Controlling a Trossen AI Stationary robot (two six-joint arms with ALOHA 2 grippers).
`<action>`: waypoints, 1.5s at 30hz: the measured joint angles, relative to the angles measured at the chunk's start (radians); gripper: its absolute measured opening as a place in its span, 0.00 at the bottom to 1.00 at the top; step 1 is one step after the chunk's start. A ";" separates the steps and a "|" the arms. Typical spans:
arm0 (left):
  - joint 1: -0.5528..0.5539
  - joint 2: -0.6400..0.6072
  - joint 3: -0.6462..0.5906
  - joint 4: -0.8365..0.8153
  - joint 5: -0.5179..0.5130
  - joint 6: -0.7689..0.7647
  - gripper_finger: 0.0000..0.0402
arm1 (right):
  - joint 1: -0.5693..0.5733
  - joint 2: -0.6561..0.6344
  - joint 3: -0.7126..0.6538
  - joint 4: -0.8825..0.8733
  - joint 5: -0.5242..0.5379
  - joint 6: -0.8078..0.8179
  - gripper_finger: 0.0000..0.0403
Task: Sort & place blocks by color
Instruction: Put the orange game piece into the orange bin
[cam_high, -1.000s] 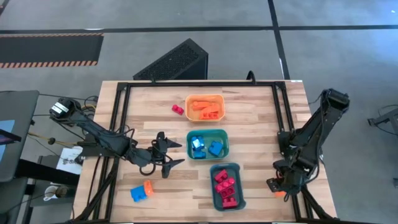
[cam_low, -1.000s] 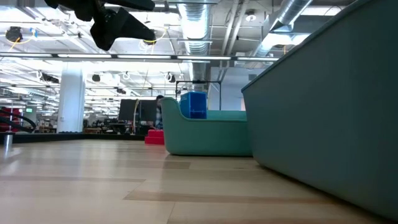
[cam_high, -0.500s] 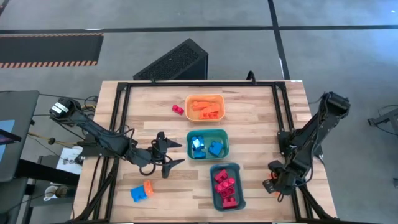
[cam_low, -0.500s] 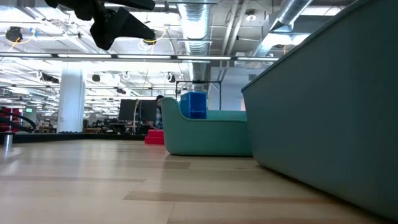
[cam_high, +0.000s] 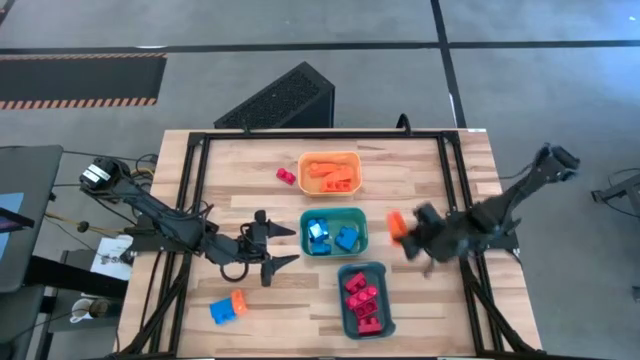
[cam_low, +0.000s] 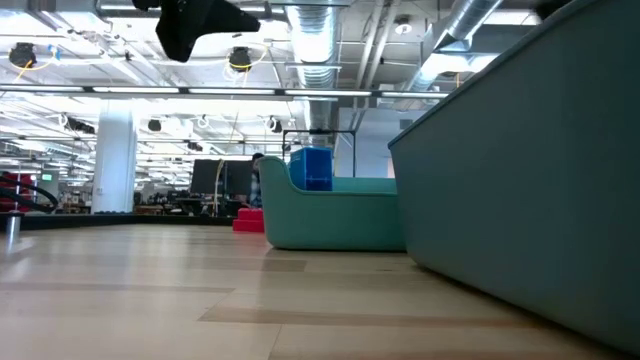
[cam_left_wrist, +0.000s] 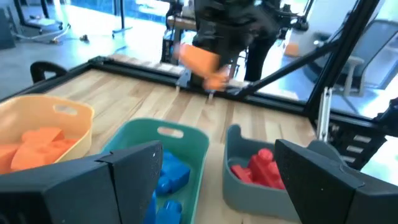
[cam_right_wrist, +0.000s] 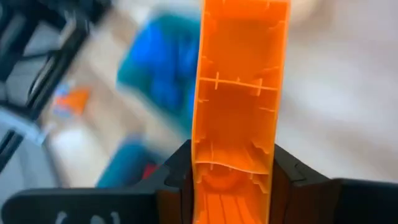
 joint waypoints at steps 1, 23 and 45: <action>0.002 0.000 0.000 0.012 0.000 0.004 0.73 | -0.066 -0.004 -0.001 0.037 0.023 -0.111 0.32; 0.002 0.000 0.000 0.074 0.056 0.010 0.73 | -1.076 0.485 -0.002 0.924 -0.824 -0.899 0.56; -0.130 -0.001 0.269 -0.919 0.309 -0.483 0.73 | -0.706 0.250 0.032 0.928 -0.632 -1.069 0.71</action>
